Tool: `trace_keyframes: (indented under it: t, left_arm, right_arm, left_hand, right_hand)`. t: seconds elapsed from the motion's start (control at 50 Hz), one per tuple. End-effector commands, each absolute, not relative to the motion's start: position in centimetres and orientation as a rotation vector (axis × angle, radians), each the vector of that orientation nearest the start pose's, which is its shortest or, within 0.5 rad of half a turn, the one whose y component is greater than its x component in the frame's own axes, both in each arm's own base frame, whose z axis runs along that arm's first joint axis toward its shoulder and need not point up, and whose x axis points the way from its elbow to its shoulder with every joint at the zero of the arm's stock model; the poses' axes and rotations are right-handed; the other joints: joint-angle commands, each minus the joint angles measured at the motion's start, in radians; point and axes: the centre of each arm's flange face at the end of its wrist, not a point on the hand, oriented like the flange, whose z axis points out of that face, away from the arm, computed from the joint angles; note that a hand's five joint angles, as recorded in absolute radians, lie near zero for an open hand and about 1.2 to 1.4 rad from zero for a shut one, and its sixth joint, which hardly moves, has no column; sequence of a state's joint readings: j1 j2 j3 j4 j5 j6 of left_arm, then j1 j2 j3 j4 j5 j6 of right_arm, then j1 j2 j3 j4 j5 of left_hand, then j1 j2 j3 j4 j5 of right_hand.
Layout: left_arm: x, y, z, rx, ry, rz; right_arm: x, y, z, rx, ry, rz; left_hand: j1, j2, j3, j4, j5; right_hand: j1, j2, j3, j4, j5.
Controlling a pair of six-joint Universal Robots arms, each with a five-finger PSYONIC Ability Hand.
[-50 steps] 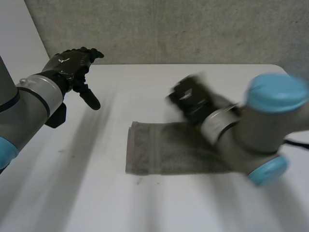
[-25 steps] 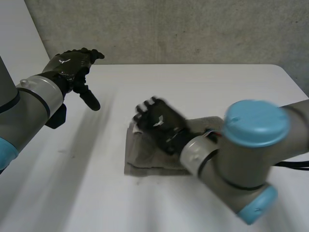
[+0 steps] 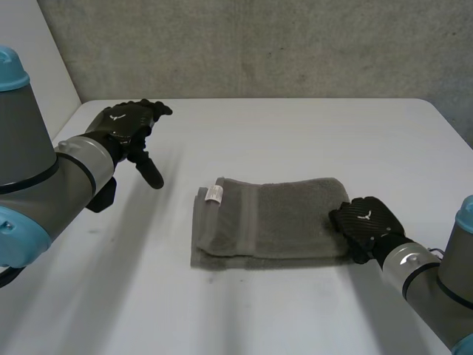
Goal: Fold the towel.
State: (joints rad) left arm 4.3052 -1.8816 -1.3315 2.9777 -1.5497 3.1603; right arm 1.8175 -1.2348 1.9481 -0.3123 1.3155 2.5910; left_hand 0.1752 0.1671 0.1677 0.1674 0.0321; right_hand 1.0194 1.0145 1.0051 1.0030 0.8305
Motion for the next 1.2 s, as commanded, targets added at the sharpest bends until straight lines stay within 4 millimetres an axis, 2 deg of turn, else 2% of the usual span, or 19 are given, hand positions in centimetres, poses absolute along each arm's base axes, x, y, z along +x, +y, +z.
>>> trace_keyframes:
  t: [0.02,0.22,0.26,0.3,0.32,0.36,0.42,0.46,0.52,0.58,0.6,0.62,0.7,0.74,0.76,0.8,0.9,1.02,1.2]
  left_arm:
    - [-26.3,-27.5,26.5,0.589,2.621,-2.081]
    - [-26.2,-27.5,27.3,0.577,2.598,-2.112]
    - [-26.2,-27.3,27.4,0.578,2.594,-2.119]
    - [-26.2,-27.3,27.6,0.577,2.591,-2.123]
    - [-26.1,-27.3,27.6,0.577,2.591,-2.123]
    - [-26.1,-27.3,27.6,0.575,2.592,-2.124]
    - [-26.1,-27.2,27.6,0.575,2.592,-2.124]
    - [-26.1,-27.2,27.7,0.575,2.590,-2.128]
    - [-26.1,-27.1,27.9,0.572,2.585,-2.137]
    - [-26.1,-27.1,27.9,0.569,2.590,-2.139]
    - [-26.1,-27.0,27.9,0.568,2.594,-2.138]
    - [-26.2,-27.0,27.8,0.569,2.602,-2.133]
    - [-26.5,-26.7,27.3,0.584,2.621,-2.116]
    - [-26.9,-26.4,27.0,0.598,2.637,-2.107]
    - [-27.2,-26.0,26.7,0.615,2.647,-2.104]
    - [-27.7,-25.8,26.3,0.627,2.662,-2.107]
    - [-29.5,-24.9,24.7,0.647,2.708,-2.156]
    - [-32.6,-23.4,21.0,0.700,2.814,-2.159]
    - [-34.2,-23.5,14.9,0.722,2.930,-1.969]
  right_arm:
    - [21.7,-25.8,13.2,-1.217,2.252,-1.835]
    - [23.7,-27.2,16.3,-1.434,2.090,-2.057]
    - [25.9,-25.9,17.2,-1.527,1.955,-2.092]
    - [31.2,-22.2,18.7,-1.689,1.638,-2.130]
    - [31.2,-22.2,18.7,-1.689,1.637,-2.130]
    - [35.0,-19.0,18.2,-1.806,1.445,-2.086]
    - [36.3,-17.5,17.4,-1.872,1.374,-2.050]
    - [37.9,-14.3,14.8,-2.043,1.239,-1.934]
    - [38.4,-12.3,12.6,-2.195,1.136,-1.854]
    - [38.3,-12.4,12.4,-2.223,1.132,-1.864]
    - [38.2,-12.6,12.8,-2.209,1.148,-1.877]
    - [38.0,-12.8,13.4,-2.170,1.188,-1.890]
    - [37.5,-14.2,15.3,-1.991,1.321,-1.931]
    - [36.2,-16.4,17.7,-1.666,1.491,-1.950]
    - [36.2,-16.4,17.8,-1.664,1.492,-1.950]
    - [34.8,-17.6,21.6,-1.328,1.569,-1.959]
    - [32.5,-20.2,24.3,-0.941,1.668,-1.899]
    - [30.5,-22.6,23.8,-0.797,1.804,-1.830]
    - [30.3,-25.3,17.1,-0.869,2.099,-1.594]
  left_hand:
    - [0.000,0.008,0.008,0.008,-0.031]
    - [0.003,0.011,0.011,0.011,-0.028]
    - [0.003,0.011,0.011,0.011,-0.028]
    - [0.003,0.011,0.011,0.011,-0.028]
    - [0.003,0.011,0.011,0.011,-0.028]
    - [0.003,0.011,0.011,0.011,-0.028]
    - [0.000,0.008,0.008,0.008,-0.031]
    - [0.003,0.011,0.011,0.011,-0.028]
    - [0.000,0.008,0.008,0.008,-0.031]
    - [0.000,0.008,0.008,0.008,-0.031]
    - [0.000,0.008,0.008,0.008,-0.031]
    - [0.000,0.008,0.008,0.008,-0.031]
    - [0.000,0.008,0.008,0.008,-0.031]
    - [0.000,0.008,0.008,0.008,-0.031]
    - [0.000,0.008,0.008,0.008,-0.031]
    - [0.000,0.008,0.008,0.008,-0.031]
    - [0.003,0.011,0.011,0.011,-0.028]
    - [0.012,0.020,0.019,0.020,-0.020]
    - [0.021,0.029,0.028,0.029,-0.011]
  right_hand:
    - [0.377,0.382,0.391,0.393,0.391]
    - [0.377,0.382,0.391,0.393,0.391]
    - [0.377,0.382,0.391,0.393,0.391]
    - [0.377,0.382,0.391,0.393,0.391]
    - [0.377,0.382,0.391,0.393,0.391]
    - [0.377,0.382,0.391,0.393,0.391]
    - [0.377,0.382,0.391,0.393,0.391]
    - [0.377,0.382,0.391,0.393,0.391]
    - [0.377,0.382,0.391,0.393,0.391]
    - [0.377,0.382,0.391,0.393,0.391]
    - [-0.023,-0.018,-0.009,-0.007,-0.009]
    - [-0.818,-0.813,-0.803,-0.801,-0.803]
    - [-0.845,-0.840,-0.831,-0.828,-0.831]
    - [-0.845,-0.840,-0.831,-0.828,-0.831]
    - [-0.845,-0.840,-0.831,-0.828,-0.831]
    - [-0.845,-0.840,-0.831,-0.828,-0.831]
    - [-0.845,-0.840,-0.831,-0.828,-0.831]
    - [-0.845,-0.840,-0.831,-0.828,-0.831]
    - [-0.845,-0.840,-0.831,-0.828,-0.831]
